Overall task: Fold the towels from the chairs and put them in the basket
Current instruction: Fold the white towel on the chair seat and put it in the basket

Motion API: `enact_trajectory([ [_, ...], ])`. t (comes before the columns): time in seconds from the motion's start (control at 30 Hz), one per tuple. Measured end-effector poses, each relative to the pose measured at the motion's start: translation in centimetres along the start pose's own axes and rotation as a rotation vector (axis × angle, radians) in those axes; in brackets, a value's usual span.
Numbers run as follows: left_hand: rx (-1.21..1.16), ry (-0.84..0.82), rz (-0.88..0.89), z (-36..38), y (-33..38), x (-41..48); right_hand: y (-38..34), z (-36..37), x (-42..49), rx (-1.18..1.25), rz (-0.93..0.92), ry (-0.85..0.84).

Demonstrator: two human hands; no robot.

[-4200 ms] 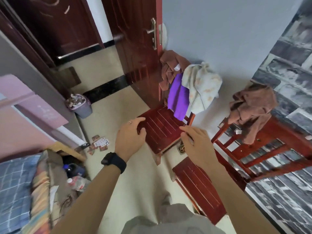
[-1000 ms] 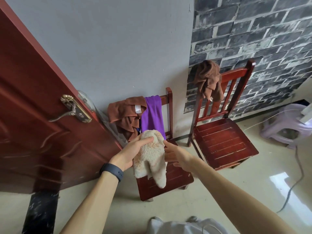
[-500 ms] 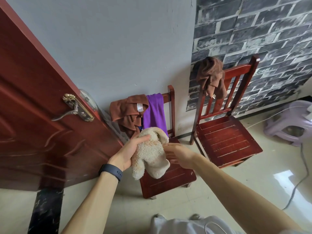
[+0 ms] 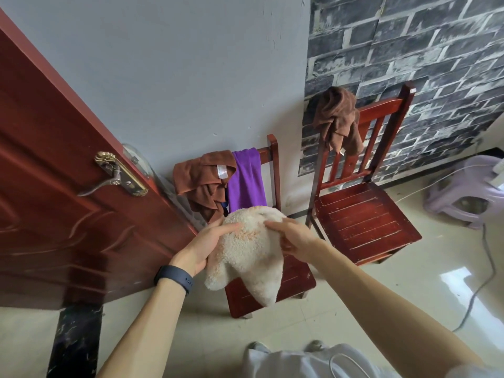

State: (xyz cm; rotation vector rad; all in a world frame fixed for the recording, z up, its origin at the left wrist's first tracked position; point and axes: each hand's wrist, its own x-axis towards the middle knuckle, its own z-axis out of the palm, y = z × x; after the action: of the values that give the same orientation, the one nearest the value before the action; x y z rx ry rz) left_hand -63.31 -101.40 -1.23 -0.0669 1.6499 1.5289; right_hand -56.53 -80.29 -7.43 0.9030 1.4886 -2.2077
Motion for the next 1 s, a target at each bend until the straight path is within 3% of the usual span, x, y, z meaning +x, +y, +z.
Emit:
enact_trajectory([
  [0.23, -0.196, 0.118, 0.004, -2.2, -1.9, 0.5, -1.6, -3.9, -1.5, -0.238, -0.193, 0.254],
  [0.4, -0.358, 0.209, -0.002, -3.6, -2.9, 1.0, -1.8, -6.2, -2.8, -0.215, -0.281, 0.281],
  [0.5, -0.259, 0.187, -0.041, -3.7, -3.2, 0.7, -1.8, -6.6, -3.3, -0.172, -0.104, 0.064],
  [0.57, -0.227, 0.171, -0.071, -3.6, -3.5, 0.6, -1.5, -6.3, -3.5, -0.273, 0.071, -0.050],
  [0.7, -0.362, 0.198, -0.083, -2.9, -4.3, 1.1, 0.0, -5.9, -3.5, -0.402, 0.262, -0.067],
  [0.77, -0.320, 0.180, -0.157, -2.6, -5.2, 1.2, 0.9, -5.7, -3.4, -0.387, 0.249, -0.042],
  [0.93, -0.161, -0.016, -0.531, -3.1, -10.0, 0.5, 2.4, -4.9, -2.9, -0.164, 0.013, 0.013],
  [1.0, -0.158, 0.016, -0.589, -3.7, -11.5, 0.5, 2.6, -4.5, -3.0, -0.128, -0.035, -0.008],
])
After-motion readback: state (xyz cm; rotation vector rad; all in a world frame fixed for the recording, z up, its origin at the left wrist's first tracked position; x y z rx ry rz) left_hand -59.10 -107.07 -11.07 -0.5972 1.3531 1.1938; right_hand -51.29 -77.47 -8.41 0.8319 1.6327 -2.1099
